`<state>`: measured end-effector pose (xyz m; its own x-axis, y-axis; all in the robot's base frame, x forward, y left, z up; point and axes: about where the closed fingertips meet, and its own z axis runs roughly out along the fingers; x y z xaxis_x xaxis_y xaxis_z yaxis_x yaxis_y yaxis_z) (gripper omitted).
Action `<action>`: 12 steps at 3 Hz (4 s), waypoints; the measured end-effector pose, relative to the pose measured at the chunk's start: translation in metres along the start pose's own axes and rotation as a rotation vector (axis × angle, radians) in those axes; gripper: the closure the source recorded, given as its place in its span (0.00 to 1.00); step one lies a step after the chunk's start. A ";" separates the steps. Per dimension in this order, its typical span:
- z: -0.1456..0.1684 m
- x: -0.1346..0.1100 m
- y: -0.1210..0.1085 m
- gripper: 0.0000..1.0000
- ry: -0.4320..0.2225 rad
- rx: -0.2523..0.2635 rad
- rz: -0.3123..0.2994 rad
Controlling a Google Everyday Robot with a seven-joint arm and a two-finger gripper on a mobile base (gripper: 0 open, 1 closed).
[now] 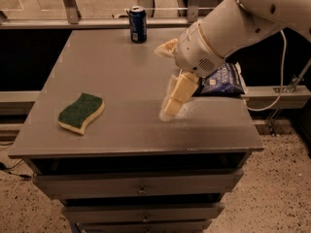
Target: Move sponge near blue chip bag
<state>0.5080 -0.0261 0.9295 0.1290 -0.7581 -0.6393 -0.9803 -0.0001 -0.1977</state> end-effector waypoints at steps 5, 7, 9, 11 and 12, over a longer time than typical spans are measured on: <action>0.142 -0.097 -0.038 0.00 -0.309 -0.150 -0.209; 0.182 -0.089 -0.029 0.01 -0.311 -0.240 -0.249; 0.195 -0.073 -0.032 0.47 -0.261 -0.317 -0.137; 0.158 -0.053 -0.044 0.99 -0.249 -0.291 -0.035; 0.104 -0.035 -0.052 1.00 -0.255 -0.180 0.019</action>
Offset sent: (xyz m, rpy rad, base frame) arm 0.0349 0.0766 0.0105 0.2238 -0.0534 0.1154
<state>0.5699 0.0682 0.8848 0.1213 -0.5706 -0.8122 -0.9907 -0.1199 -0.0638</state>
